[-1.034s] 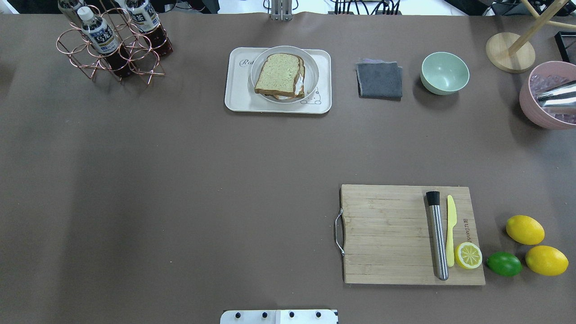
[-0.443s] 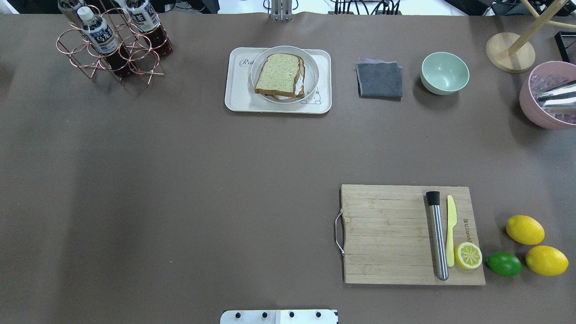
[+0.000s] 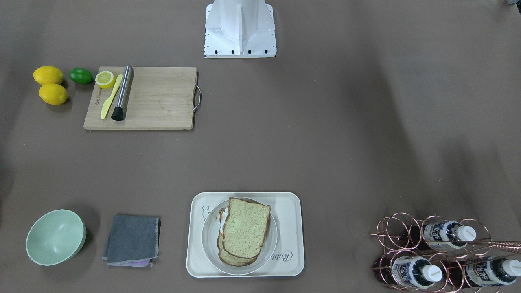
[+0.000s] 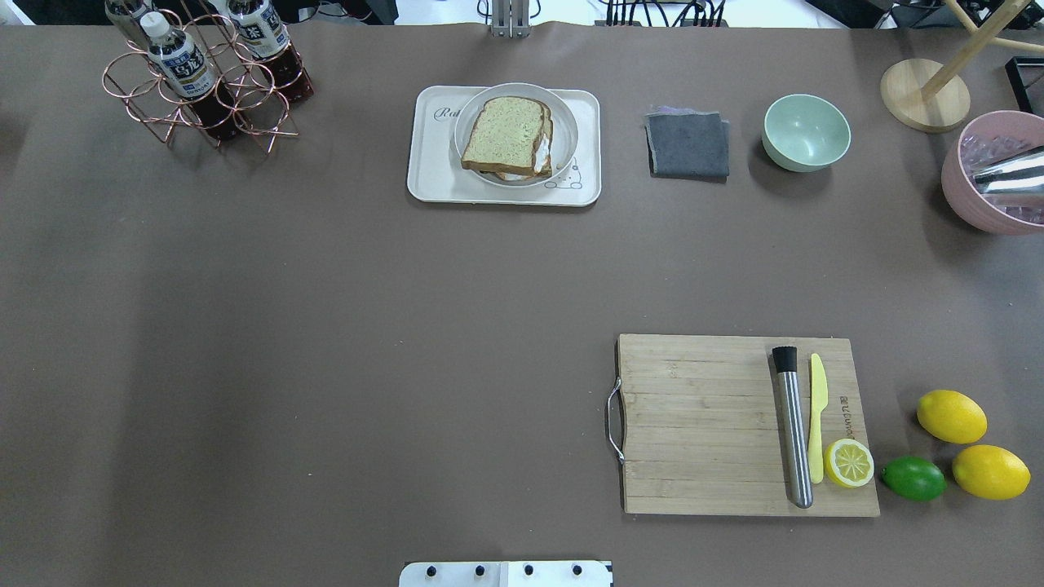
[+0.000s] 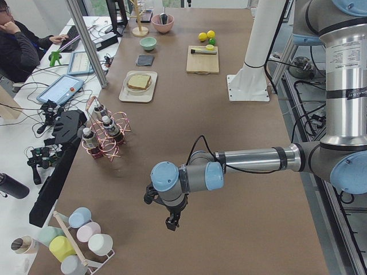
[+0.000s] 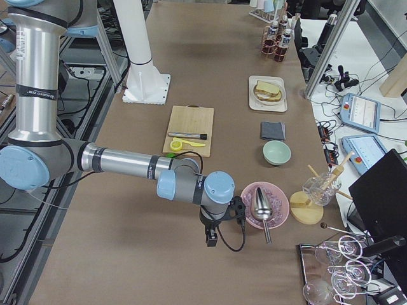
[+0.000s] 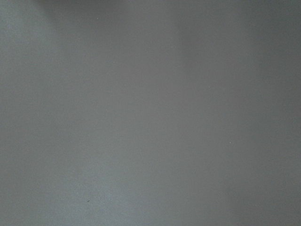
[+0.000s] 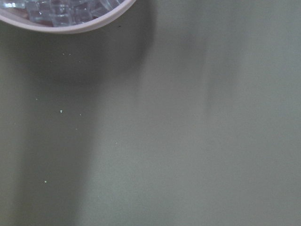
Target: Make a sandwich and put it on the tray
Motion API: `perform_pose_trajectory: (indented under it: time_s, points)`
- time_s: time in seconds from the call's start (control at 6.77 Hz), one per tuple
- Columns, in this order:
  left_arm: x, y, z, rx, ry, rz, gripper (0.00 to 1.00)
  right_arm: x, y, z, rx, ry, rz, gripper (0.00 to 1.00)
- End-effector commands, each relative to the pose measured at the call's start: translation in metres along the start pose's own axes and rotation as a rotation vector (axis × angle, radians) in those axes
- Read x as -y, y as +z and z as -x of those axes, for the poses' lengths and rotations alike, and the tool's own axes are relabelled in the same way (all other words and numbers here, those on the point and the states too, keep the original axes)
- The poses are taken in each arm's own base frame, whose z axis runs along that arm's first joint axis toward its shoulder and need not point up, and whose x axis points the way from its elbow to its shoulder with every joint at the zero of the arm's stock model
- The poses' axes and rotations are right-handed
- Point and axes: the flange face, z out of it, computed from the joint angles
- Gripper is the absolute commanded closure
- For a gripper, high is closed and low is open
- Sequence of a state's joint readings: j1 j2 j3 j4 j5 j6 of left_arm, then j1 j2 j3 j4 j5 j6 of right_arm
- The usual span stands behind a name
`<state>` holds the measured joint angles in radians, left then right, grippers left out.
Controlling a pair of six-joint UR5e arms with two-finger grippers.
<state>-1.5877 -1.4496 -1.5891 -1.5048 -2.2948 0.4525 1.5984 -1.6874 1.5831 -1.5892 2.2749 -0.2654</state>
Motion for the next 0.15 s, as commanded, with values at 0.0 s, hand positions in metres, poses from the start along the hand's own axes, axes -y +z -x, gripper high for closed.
perform_pose_trajectory:
  time_s: [0.0]
  points:
    - [0.0001, 0.0, -0.0002, -0.001, 0.0, -0.001, 0.02, 0.0001, -0.0004, 0.0004, 0.0, 0.0, 0.0, 0.0]
